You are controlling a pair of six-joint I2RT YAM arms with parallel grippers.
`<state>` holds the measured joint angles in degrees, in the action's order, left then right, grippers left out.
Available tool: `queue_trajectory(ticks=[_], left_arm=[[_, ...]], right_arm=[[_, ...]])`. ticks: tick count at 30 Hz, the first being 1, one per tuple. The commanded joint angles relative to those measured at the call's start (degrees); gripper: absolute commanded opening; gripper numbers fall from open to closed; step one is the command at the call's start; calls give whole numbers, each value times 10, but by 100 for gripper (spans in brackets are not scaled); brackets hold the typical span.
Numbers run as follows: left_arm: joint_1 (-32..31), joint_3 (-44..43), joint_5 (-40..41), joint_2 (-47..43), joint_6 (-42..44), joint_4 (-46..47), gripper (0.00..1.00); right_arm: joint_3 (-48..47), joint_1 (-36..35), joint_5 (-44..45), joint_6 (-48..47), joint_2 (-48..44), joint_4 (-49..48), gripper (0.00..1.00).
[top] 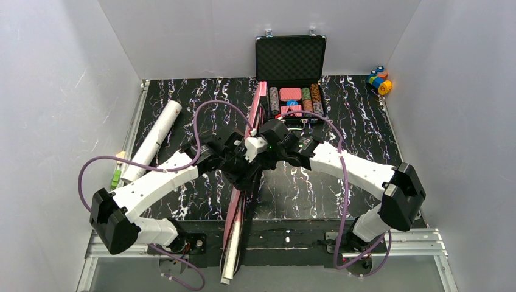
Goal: Pack up the badminton gear
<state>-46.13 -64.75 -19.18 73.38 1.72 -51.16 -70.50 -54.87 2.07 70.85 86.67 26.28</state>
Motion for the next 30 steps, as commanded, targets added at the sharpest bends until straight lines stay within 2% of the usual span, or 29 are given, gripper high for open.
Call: queue_trajectory(ticks=[1,5,8,9,10,11,12,15,19,21,25,30], left_arm=[[-10,15,74,-19,-4,20,48],[-10,22,110,-25,5,27,29],[-10,22,133,-36,14,23,4],[-10,24,144,-41,18,22,0],[-10,26,150,-48,21,21,0],[-10,30,152,-53,23,21,0],[-10,35,153,-60,24,21,0],[-10,43,153,-70,30,22,0],[-10,37,145,-68,37,17,0],[-10,33,141,-65,40,14,0],[-10,25,125,-57,47,7,0],[-10,12,111,-50,61,-5,0]], right_arm=[[-44,0,-16,26,-15,-63,1],[-39,0,-16,32,-20,-63,1],[-29,1,-17,30,-29,-51,1],[-22,3,-17,28,-35,-43,3],[-13,6,-16,26,-44,-35,14],[1,10,-25,25,-56,-30,19],[20,15,-33,25,-69,-30,30],[88,32,-38,29,-130,-49,45],[167,83,-57,39,-194,-114,59],[173,114,-71,32,-205,-136,66],[108,152,-85,-10,-178,-132,75],[40,172,-110,-38,-122,-166,76]])
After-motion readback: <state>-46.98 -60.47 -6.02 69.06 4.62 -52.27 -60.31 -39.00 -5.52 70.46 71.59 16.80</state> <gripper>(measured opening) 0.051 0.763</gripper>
